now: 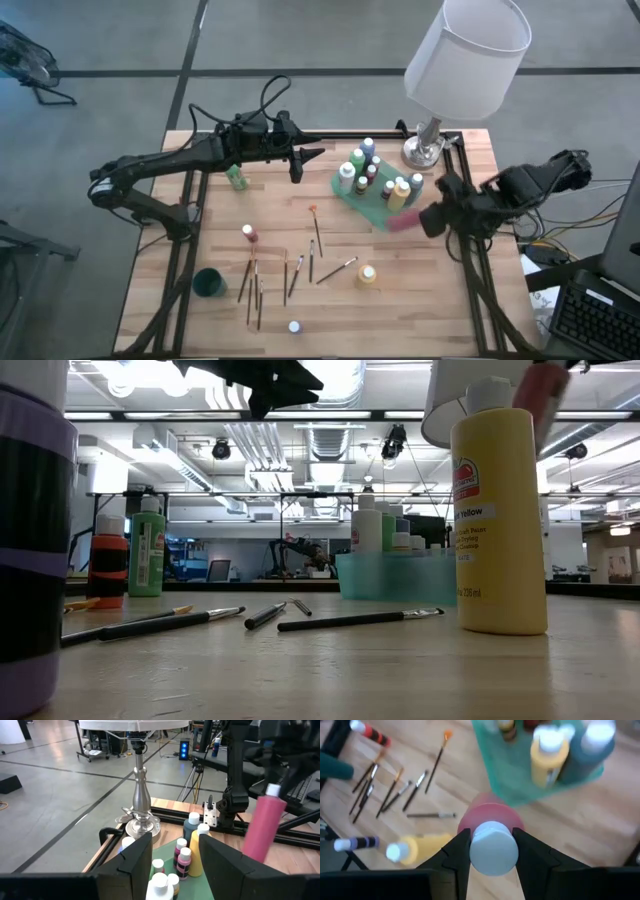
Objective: Pick & Place Paint Supplies
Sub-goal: Put the big pink paint bottle into the green bin
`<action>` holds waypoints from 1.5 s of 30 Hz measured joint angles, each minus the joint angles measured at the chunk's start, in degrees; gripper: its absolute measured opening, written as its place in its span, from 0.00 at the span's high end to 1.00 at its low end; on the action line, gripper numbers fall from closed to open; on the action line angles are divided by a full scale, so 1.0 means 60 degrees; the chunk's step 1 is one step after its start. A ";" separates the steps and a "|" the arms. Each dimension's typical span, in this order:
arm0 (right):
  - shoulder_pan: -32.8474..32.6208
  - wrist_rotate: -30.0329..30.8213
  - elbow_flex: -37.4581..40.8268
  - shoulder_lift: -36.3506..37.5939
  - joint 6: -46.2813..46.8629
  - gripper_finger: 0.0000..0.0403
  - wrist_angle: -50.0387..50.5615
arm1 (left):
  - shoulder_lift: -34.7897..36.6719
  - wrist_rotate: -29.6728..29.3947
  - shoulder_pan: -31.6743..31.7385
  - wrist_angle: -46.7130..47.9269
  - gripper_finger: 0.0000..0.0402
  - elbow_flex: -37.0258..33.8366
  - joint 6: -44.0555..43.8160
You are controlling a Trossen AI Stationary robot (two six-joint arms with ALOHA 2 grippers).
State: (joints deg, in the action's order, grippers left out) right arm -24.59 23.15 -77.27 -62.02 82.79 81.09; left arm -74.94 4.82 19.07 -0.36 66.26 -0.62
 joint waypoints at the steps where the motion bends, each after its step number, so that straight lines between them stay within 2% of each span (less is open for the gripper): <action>1: 0.0268 0.0063 -0.0076 0.0000 -0.0370 0.71 -0.0049 | 0.0000 0.0000 0.0000 0.0000 0.58 0.0000 0.0000; 6: 0.1675 0.0107 -0.0180 0.0000 -0.2018 0.71 -0.0666 | 0.0000 0.0000 0.0000 0.0002 0.58 0.0000 0.0000; 12: 0.2866 -0.0728 0.0005 -0.0130 -0.3419 0.71 -0.1326 | 0.0000 0.0000 0.0000 0.0007 0.58 0.0000 0.0000; 24: 0.3242 -0.1217 -0.0207 -0.1425 -0.4902 0.71 -0.1937 | 0.0000 0.0030 -0.0004 0.0030 0.58 0.0000 0.0000; 28: 0.3430 -0.1290 -0.0550 -0.1880 -0.5389 0.71 -0.1907 | 0.0000 0.0457 -0.0004 0.0123 0.58 0.0000 0.0095; 36: 0.4413 -0.1371 -0.1615 -0.2553 -0.6638 0.70 -0.1421 | 0.0000 0.1790 -0.0007 0.0678 0.58 0.0000 0.0446; 40: 0.4981 -0.1409 -0.2029 -0.2758 -0.7114 0.70 -0.0748 | 0.0000 0.1757 -0.0015 0.0890 0.58 0.0003 0.0437; 45: 0.5635 -0.1617 -0.2208 -0.2811 -0.7701 0.71 -0.0760 | -0.0007 0.1545 -0.0007 0.0922 0.58 0.0000 0.0437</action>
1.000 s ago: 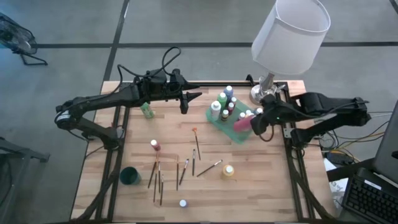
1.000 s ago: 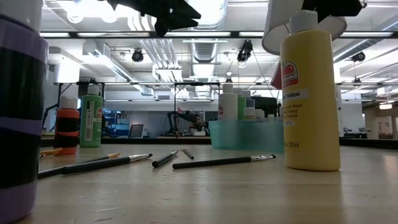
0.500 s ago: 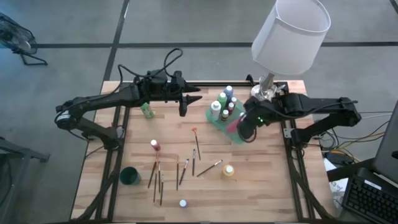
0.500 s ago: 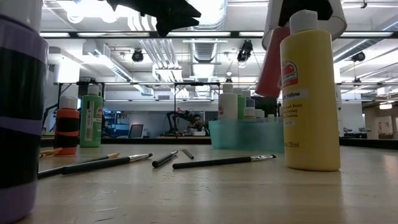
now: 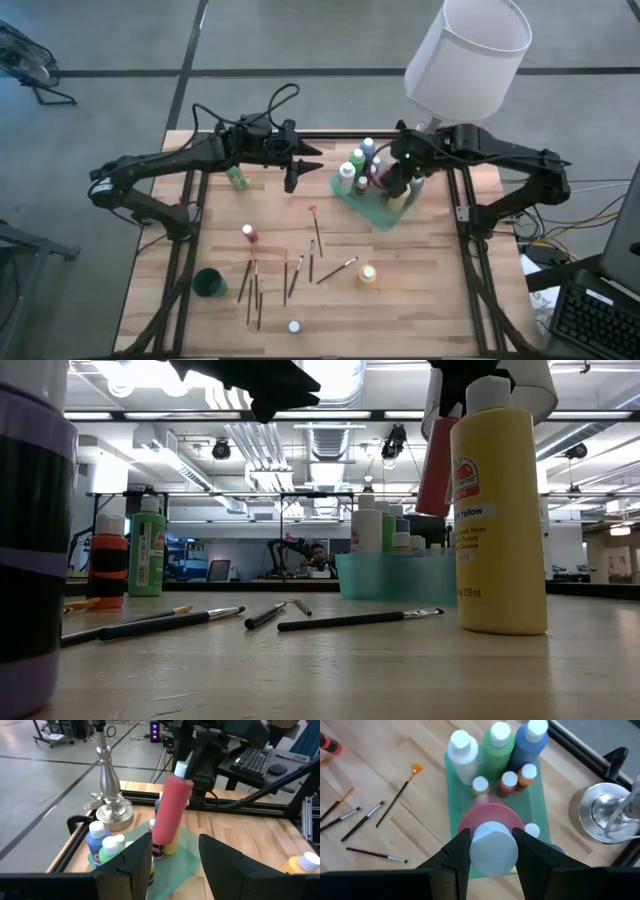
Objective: Pick & Place Paint Supplies
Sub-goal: Put the big pink paint bottle into the green bin
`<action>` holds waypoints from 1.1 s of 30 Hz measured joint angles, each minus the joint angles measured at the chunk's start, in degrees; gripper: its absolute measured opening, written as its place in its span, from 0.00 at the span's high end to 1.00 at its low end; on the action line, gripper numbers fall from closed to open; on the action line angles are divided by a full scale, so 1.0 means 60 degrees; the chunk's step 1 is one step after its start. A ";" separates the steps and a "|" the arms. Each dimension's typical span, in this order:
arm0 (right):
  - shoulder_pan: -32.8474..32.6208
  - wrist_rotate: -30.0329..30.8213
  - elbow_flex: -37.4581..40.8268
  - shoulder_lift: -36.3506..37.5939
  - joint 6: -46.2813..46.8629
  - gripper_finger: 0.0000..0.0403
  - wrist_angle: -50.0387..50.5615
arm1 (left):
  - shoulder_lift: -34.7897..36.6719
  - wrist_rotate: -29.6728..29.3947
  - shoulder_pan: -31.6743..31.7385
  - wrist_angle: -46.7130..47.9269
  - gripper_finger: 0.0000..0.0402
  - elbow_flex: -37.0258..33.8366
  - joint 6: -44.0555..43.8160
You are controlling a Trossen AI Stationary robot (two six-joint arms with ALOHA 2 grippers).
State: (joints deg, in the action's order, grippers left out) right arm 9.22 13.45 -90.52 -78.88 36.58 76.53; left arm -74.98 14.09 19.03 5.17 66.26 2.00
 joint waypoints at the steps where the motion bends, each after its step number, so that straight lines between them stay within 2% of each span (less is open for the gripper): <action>1: 0.0115 -0.0013 0.0000 0.0006 -0.0086 0.71 0.0004 | 0.0000 -0.0002 0.0000 0.0000 0.58 0.0000 0.0000; 15: 0.1480 -0.0041 0.0004 -0.0600 -0.1663 0.71 0.0001 | 0.0000 -0.0040 0.0000 0.0000 0.58 0.0000 0.0000; 24: 0.1870 -0.0112 0.0007 -0.1197 -0.2360 0.71 0.0029 | 0.0000 -0.0044 0.0000 0.0000 0.58 0.0000 -0.0004; 33: 0.2254 -0.0168 0.0015 -0.1595 -0.2387 0.68 -0.0015 | 0.0000 -0.0044 0.0000 0.0004 0.58 0.0000 -0.0004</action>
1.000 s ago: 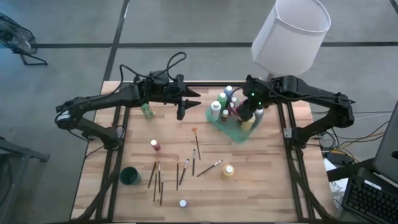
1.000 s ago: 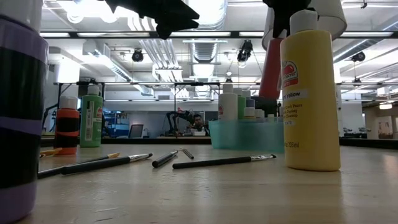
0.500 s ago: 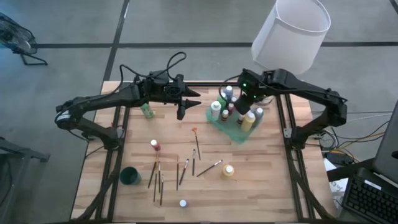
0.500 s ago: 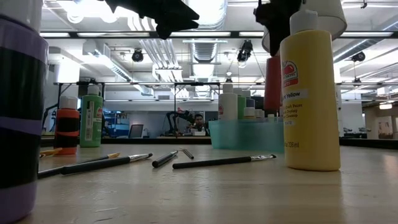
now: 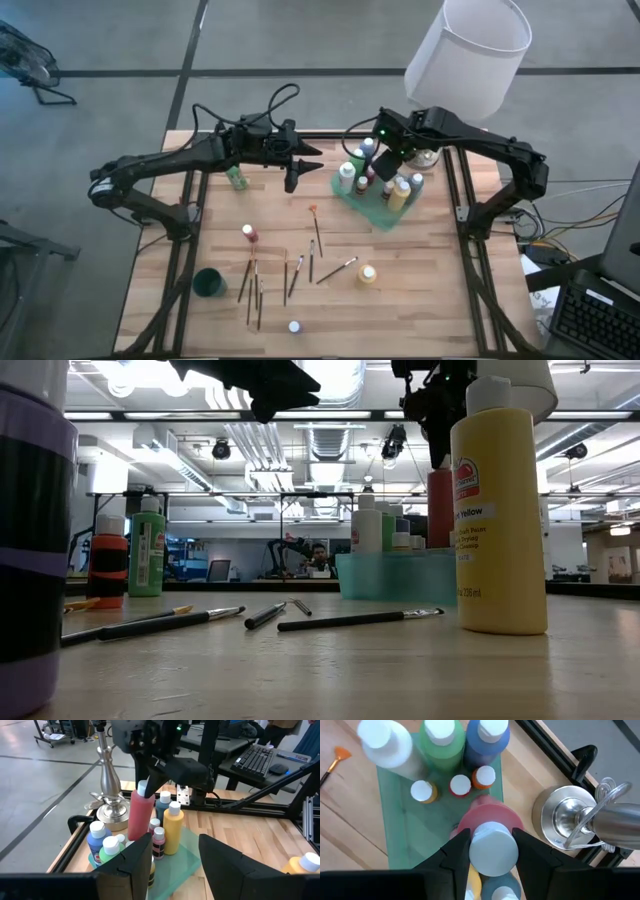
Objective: Pick & Place Paint Supplies
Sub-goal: Put the big pink paint bottle into the green bin
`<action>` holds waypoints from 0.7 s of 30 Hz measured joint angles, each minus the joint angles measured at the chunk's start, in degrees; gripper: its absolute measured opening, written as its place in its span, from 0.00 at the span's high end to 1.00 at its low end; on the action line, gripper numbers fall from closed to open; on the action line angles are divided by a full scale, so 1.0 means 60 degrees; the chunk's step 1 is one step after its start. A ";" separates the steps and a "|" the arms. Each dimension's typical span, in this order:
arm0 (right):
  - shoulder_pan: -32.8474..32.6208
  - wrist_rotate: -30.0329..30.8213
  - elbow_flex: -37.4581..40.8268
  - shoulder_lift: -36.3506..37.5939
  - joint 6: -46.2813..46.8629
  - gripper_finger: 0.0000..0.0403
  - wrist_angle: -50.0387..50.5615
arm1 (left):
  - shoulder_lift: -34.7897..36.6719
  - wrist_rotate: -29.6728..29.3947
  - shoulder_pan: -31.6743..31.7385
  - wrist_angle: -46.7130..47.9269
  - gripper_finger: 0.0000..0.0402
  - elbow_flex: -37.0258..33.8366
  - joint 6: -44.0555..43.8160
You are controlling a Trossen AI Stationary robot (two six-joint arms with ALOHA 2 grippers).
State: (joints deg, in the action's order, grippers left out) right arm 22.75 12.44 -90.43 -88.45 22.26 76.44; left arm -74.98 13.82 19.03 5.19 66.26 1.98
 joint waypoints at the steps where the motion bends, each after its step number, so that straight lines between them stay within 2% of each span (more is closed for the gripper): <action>1: 0.0041 -0.0068 0.0000 -0.0048 -0.0003 0.68 -0.0037 | 0.0000 0.0001 0.0000 0.0000 0.58 0.0000 0.0000; 8: 0.0249 -0.0348 0.0298 -0.0268 -0.0171 0.71 -0.0355 | 0.0000 0.0000 0.0004 0.0081 0.58 0.0000 -0.0004; 14: 0.0442 -0.0427 0.0787 -0.0268 -0.0164 0.68 -0.0731 | 0.0000 0.0000 0.0004 0.0235 0.58 0.0002 0.0133; 21: 0.0582 -0.0445 0.1591 -0.0268 -0.0178 0.71 -0.1531 | 0.0000 0.0000 0.0004 0.0229 0.58 0.0001 0.0149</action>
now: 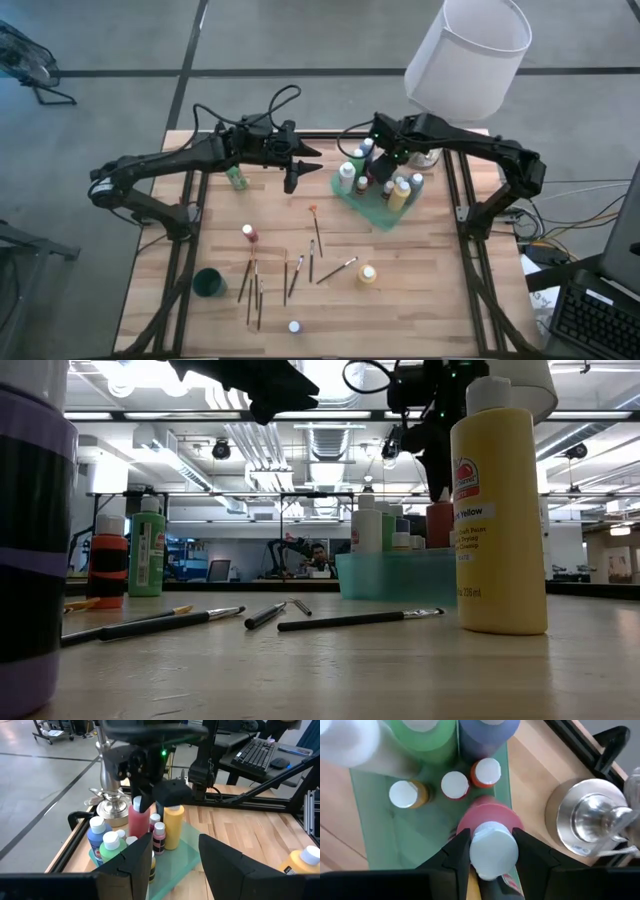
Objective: Pick & Place Paint Supplies
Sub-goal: Put the big pink paint bottle into the green bin
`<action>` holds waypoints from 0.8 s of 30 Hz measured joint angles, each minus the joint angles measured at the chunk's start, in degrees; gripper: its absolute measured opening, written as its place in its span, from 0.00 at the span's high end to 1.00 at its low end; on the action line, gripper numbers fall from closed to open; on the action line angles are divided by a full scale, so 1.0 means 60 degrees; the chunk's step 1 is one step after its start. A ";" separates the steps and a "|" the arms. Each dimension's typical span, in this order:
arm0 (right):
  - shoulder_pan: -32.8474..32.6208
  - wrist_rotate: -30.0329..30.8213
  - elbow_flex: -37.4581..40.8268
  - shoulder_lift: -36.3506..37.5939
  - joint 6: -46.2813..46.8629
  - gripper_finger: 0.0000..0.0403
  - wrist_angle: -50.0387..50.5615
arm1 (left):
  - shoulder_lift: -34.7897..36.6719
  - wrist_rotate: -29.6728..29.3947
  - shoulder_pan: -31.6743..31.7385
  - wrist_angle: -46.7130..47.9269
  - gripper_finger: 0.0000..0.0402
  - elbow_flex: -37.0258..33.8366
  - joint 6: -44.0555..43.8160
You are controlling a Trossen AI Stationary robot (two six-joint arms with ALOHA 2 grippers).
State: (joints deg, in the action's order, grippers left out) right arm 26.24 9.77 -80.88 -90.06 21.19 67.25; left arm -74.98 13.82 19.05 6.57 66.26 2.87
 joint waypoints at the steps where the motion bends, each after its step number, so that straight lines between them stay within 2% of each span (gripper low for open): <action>1: 0.0015 -0.0001 0.0116 0.0000 -0.0011 0.71 -0.0137 | 0.0000 0.0000 0.0000 0.0000 0.58 0.0000 0.0000; 6: 0.0201 -0.0174 0.0659 0.0041 -0.0100 0.68 -0.0353 | 0.0000 0.0000 0.0000 0.0000 0.58 -0.0001 -0.0004; 10: 0.0272 -0.0164 0.0983 0.0143 -0.0283 0.70 -0.0734 | 0.0000 0.0000 0.0000 -0.0002 0.58 -0.0001 -0.0004; 15: 0.0384 -0.0150 0.1021 0.0160 -0.0397 0.71 -0.1239 | 0.0000 0.0000 0.0000 -0.0004 0.58 -0.0001 -0.0004; 20: 0.0593 -0.0212 0.1021 0.0146 -0.0394 0.67 -0.1390 | 0.0000 0.0000 0.0000 -0.0004 0.58 0.0002 -0.0007; 24: 0.0696 -0.0263 0.1021 0.0145 -0.0357 0.70 -0.1379 | 0.0000 0.0000 0.0000 -0.0004 0.58 -0.0001 -0.0007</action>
State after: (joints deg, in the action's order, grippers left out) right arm 30.41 8.19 -74.76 -89.19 19.05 58.98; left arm -74.98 13.82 19.05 6.55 66.26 2.83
